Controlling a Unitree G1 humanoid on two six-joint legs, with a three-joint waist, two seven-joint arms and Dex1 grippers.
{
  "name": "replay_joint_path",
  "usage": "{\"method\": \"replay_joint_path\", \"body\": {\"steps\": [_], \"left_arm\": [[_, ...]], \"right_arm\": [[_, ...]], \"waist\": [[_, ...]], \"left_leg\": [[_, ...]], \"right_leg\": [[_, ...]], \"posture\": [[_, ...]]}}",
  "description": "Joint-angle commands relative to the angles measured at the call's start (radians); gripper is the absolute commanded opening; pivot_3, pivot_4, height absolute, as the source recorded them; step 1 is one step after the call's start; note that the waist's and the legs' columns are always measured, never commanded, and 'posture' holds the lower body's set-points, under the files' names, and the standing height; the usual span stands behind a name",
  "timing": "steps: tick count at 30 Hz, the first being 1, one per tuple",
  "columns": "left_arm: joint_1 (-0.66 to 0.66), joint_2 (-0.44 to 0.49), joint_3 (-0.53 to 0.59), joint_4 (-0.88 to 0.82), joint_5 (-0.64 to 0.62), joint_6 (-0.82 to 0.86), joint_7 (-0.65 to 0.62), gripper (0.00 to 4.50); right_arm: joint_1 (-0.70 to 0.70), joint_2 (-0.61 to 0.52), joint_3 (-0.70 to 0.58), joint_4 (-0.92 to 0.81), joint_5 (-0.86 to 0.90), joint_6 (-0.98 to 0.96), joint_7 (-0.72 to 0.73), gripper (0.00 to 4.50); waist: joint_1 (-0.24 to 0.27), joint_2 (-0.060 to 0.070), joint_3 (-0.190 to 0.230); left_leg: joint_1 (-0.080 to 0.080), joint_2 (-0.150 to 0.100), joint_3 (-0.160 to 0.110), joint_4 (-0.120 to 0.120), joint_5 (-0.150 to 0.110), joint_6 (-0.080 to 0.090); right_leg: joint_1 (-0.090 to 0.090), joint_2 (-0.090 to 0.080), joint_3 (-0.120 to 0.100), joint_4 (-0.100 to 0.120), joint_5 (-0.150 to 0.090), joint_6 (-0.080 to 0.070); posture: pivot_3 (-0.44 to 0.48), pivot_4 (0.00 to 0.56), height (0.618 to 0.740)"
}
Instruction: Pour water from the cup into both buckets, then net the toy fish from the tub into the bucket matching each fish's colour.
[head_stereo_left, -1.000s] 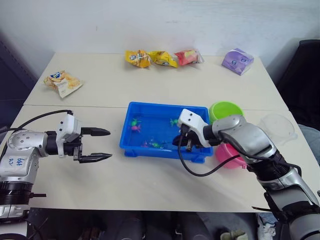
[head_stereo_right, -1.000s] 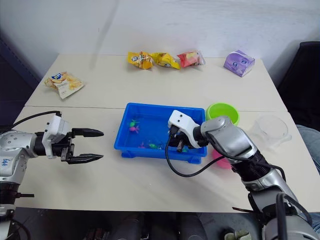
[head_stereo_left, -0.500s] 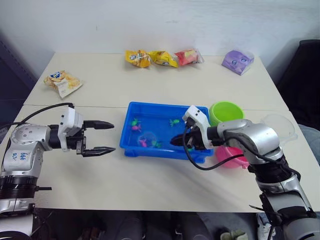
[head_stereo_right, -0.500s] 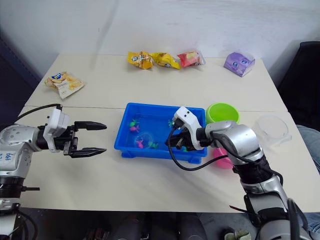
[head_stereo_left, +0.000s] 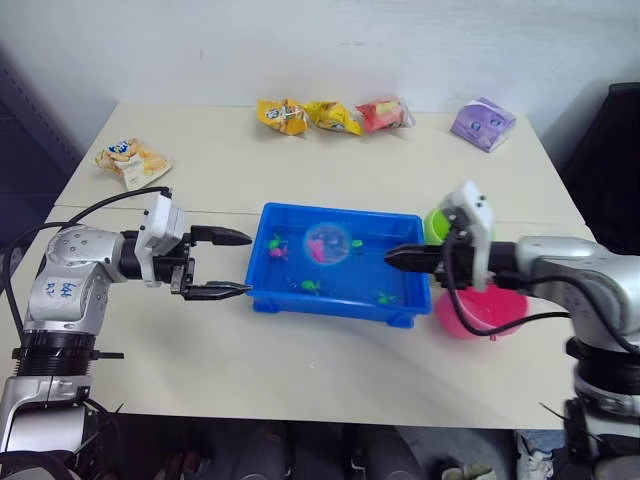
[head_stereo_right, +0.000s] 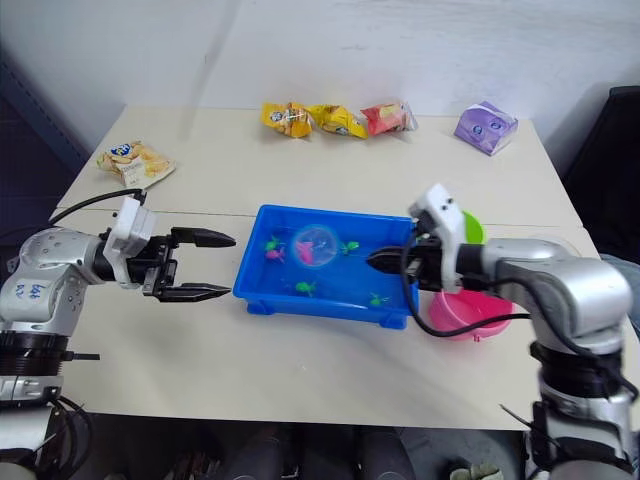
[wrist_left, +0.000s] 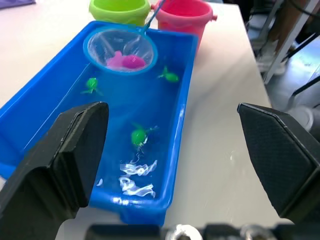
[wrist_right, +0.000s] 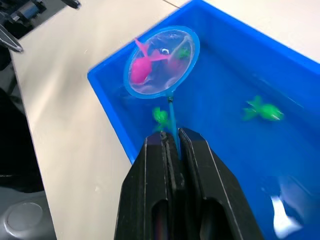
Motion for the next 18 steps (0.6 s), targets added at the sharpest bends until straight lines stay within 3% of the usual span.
{"method": "replay_joint_path", "body": {"steps": [1,4,6,10,14,18], "left_arm": [[-0.048,-0.050,-0.002,-0.034,-0.045,0.036,0.020,4.44],[-0.076,-0.092,0.000,-0.029,-0.060,0.051,0.026,4.44],[-0.110,-0.142,-0.027,-0.021,-0.061,0.055,0.029,4.44],[-0.151,-0.199,-0.072,0.007,-0.034,0.057,0.026,4.44],[-0.178,-0.237,-0.105,0.054,-0.015,0.046,0.011,4.44],[-0.198,-0.270,-0.130,0.086,0.000,0.023,-0.014,4.44]], "right_arm": [[0.071,-0.044,-0.178,-0.116,0.090,0.046,-0.023,0.00],[0.159,-0.066,-0.292,-0.184,0.135,0.083,-0.047,0.00],[0.256,-0.064,-0.468,-0.247,0.159,0.148,-0.069,0.00],[0.379,-0.040,-0.694,-0.326,0.198,0.188,-0.119,0.00],[0.510,-0.009,-0.850,-0.391,0.247,0.209,-0.132,0.00],[0.653,0.071,-0.959,-0.429,0.259,0.110,-0.146,0.00]], "waist": [[0.001,0.000,0.000],[-0.003,0.000,0.000],[0.000,0.000,0.000],[0.017,0.000,0.000],[0.020,0.000,0.000],[0.024,0.000,0.000]], "left_leg": [[0.000,0.000,0.000,0.000,0.000,0.000],[0.000,0.000,0.000,0.000,0.000,0.000],[0.000,0.000,0.000,0.000,0.000,0.000],[0.001,0.000,0.000,0.001,0.000,0.000],[0.002,0.000,0.001,0.001,0.001,0.000],[0.003,0.000,0.001,0.001,0.001,0.000]], "right_leg": [[0.000,0.000,0.000,0.000,0.000,0.000],[0.001,0.000,0.000,0.000,0.000,0.000],[0.001,0.001,0.000,0.000,0.000,0.000],[0.002,0.001,0.000,0.000,0.000,0.001],[0.003,0.002,0.001,0.001,0.001,0.001],[0.004,0.002,0.002,0.001,0.001,0.001]], "posture": [[0.000,0.150,0.740],[0.000,0.150,0.740],[0.000,0.150,0.740],[0.000,0.150,0.740],[0.000,0.150,0.740],[0.000,0.150,0.740]]}}
